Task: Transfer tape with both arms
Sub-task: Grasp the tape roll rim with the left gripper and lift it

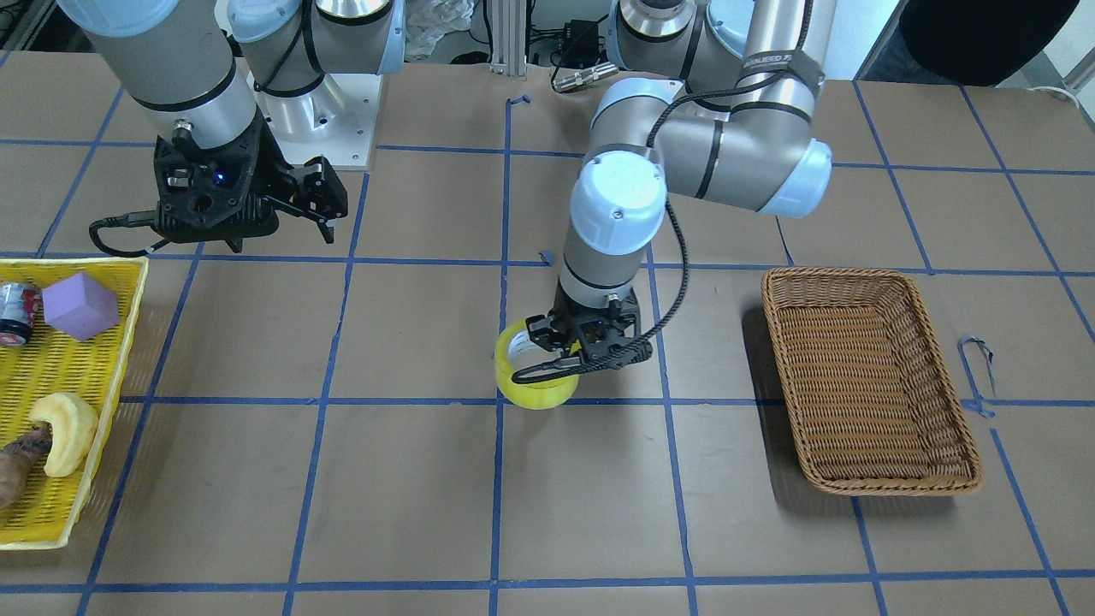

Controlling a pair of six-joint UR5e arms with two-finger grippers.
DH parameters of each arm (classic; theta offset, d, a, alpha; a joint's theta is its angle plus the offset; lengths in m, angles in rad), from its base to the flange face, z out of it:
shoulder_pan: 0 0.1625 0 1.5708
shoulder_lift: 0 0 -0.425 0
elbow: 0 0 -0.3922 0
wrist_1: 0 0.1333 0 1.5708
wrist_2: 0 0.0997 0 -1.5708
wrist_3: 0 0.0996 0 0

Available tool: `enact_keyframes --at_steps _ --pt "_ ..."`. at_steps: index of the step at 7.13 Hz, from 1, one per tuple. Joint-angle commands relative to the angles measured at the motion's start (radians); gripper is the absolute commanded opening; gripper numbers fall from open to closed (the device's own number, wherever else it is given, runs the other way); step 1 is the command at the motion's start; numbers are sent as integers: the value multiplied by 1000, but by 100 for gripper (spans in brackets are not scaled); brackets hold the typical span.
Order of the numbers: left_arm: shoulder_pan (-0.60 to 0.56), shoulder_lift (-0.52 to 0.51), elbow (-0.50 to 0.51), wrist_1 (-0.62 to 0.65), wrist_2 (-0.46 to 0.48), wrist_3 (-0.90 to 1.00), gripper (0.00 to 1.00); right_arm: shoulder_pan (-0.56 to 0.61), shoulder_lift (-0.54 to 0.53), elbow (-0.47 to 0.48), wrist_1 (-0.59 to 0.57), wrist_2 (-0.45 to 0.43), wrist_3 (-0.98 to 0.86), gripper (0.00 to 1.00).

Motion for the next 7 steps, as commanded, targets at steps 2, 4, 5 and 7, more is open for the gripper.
enact_keyframes --at_steps 2,4,5,7 --pt "323 33 26 -123 2 541 0 2 -9 3 8 0 -1 100" --pt "449 38 18 -120 120 856 0 5 -12 11 21 1 -1 100" --pt "523 20 14 -108 125 978 0 5 -10 6 27 -6 2 100" --pt "617 -8 -60 0 128 1037 0 2 -10 12 24 -2 16 100"
